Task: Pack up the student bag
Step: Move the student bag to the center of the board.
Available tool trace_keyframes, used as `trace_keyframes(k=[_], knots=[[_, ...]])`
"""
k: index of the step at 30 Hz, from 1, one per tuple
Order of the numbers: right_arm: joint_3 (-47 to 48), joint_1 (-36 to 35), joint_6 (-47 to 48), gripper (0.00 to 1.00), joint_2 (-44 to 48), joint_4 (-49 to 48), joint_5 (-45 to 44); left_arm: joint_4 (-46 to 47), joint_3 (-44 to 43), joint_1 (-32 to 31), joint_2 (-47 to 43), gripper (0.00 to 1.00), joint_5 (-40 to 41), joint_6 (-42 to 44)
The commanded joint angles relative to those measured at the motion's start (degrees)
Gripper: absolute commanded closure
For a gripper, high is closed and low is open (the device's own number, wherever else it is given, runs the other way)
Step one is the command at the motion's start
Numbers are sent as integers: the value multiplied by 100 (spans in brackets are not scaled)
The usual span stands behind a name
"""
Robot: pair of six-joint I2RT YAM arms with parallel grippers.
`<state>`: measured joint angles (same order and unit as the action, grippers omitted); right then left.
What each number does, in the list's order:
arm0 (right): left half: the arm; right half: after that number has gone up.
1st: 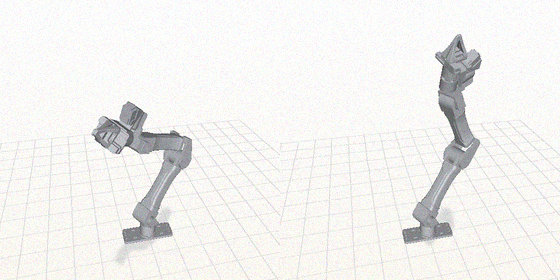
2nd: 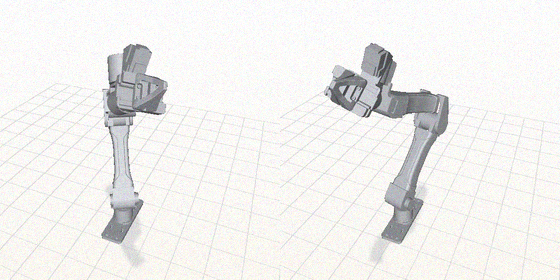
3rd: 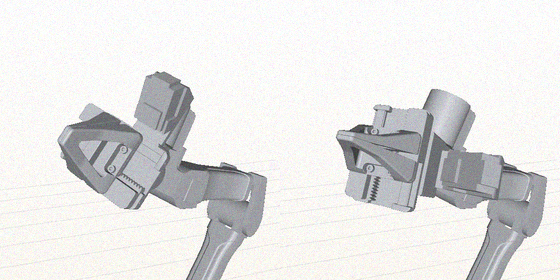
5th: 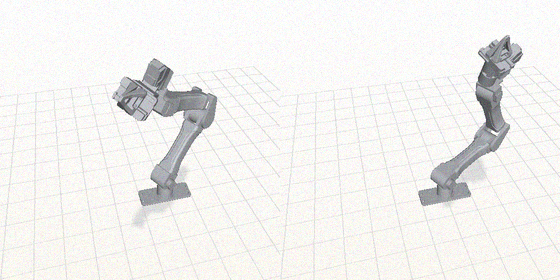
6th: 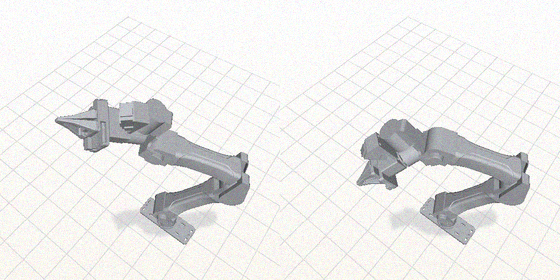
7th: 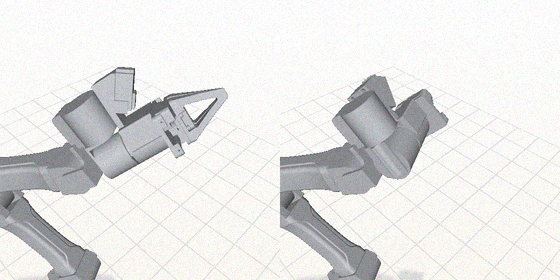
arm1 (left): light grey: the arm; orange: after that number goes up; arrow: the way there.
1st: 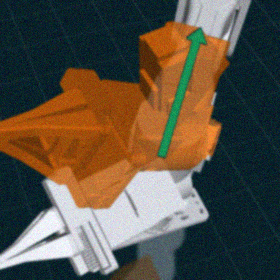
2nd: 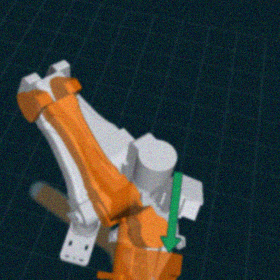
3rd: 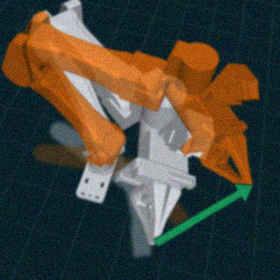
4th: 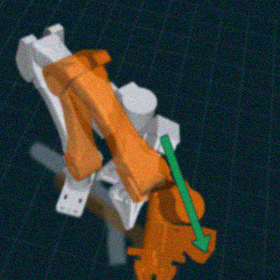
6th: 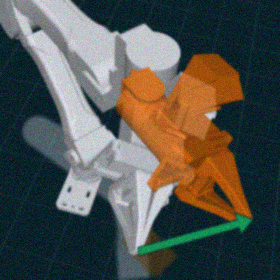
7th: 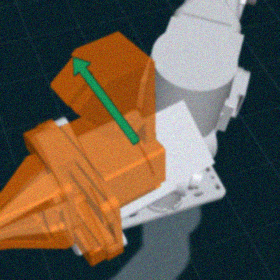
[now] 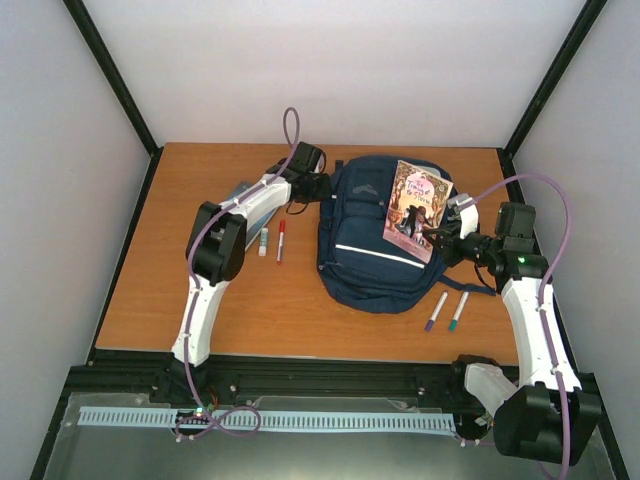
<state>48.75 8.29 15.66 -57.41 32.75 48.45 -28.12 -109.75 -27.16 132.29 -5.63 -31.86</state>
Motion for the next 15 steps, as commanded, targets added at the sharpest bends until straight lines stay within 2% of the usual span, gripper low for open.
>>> trace_keyframes(k=[1,3,7,11,15], knots=[[29,56,121,97,-36,-113,44,-380,-435,0,242,66,47,119],[29,66,112,97,-21,-118,34,-404,-481,5,285,74,53,114],[30,76,105,97,-7,-125,14,-528,-470,9,257,97,368,133],[31,91,102,97,-8,-122,17,-630,-153,66,-63,99,960,56],[34,97,103,97,1,-126,25,-436,608,300,-570,99,1187,-240]])
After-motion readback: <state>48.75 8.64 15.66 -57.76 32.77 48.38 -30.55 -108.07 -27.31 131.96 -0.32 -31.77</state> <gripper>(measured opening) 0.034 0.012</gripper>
